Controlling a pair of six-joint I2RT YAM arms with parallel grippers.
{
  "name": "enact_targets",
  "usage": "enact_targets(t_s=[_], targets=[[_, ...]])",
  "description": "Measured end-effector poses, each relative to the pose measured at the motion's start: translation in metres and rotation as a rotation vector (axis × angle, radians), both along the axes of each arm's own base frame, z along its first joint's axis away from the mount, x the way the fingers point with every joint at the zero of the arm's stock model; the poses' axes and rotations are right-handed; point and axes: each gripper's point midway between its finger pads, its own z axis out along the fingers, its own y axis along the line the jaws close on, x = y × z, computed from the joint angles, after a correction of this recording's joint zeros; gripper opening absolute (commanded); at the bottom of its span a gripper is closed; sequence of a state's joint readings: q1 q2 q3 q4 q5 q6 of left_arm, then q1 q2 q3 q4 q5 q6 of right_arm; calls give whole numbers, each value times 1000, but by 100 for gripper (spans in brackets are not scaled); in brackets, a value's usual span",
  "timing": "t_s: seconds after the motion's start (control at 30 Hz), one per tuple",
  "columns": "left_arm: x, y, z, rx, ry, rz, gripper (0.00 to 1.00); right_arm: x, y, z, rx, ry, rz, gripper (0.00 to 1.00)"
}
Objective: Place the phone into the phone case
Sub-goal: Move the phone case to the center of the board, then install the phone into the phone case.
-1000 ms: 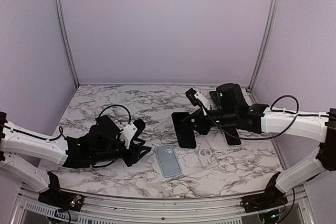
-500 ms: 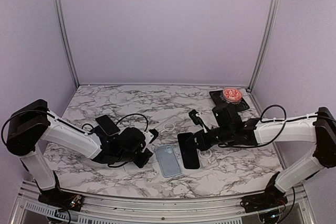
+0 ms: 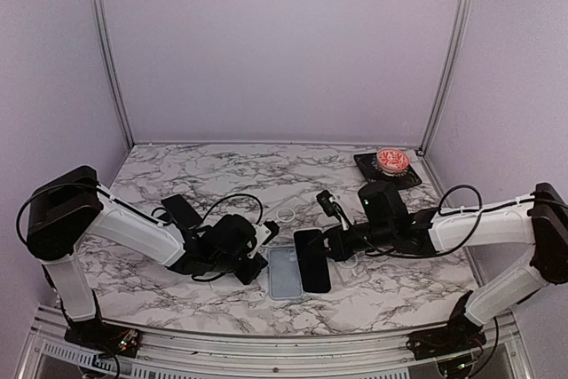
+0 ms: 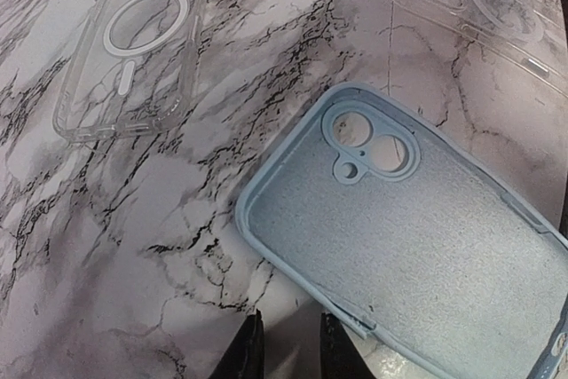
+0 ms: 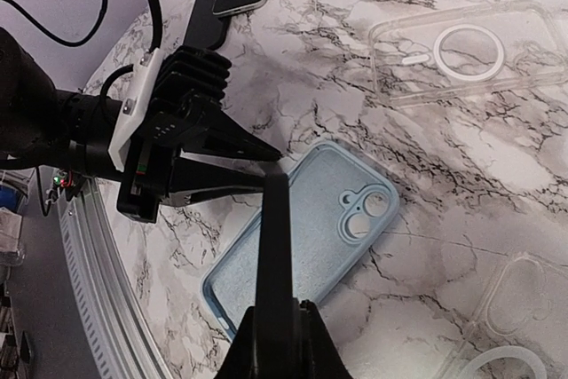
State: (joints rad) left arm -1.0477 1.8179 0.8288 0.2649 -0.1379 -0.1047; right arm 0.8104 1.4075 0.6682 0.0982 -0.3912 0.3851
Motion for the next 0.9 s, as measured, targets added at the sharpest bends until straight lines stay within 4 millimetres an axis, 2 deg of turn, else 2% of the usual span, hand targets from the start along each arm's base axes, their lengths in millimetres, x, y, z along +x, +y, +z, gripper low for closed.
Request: enact_targets(t_s=[0.2,0.3,0.37,0.47,0.57,0.67,0.77,0.9], targets=[[-1,0,1,-10,4,0,19,0,0,9,15,-30,9,0],[-6,9,9,-31,-6,2,29,-2,0,24,39,-93,41,0],[-11,14,28,-76,-28,-11,35,-4,4,46,94,-175,85,0],[-18,14,75,-214,-94,-45,41,-12,14,85,226,-367,186,0],[-19,16,115,-338,-160,-54,43,-22,24,102,327,-517,289,0],[-19,26,127,-398,-174,-36,44,-34,39,96,375,-580,394,0],[-18,36,117,-397,-155,-4,44,-48,52,78,378,-600,483,0],[-17,44,106,-388,-127,24,44,-57,58,60,385,-596,545,0]])
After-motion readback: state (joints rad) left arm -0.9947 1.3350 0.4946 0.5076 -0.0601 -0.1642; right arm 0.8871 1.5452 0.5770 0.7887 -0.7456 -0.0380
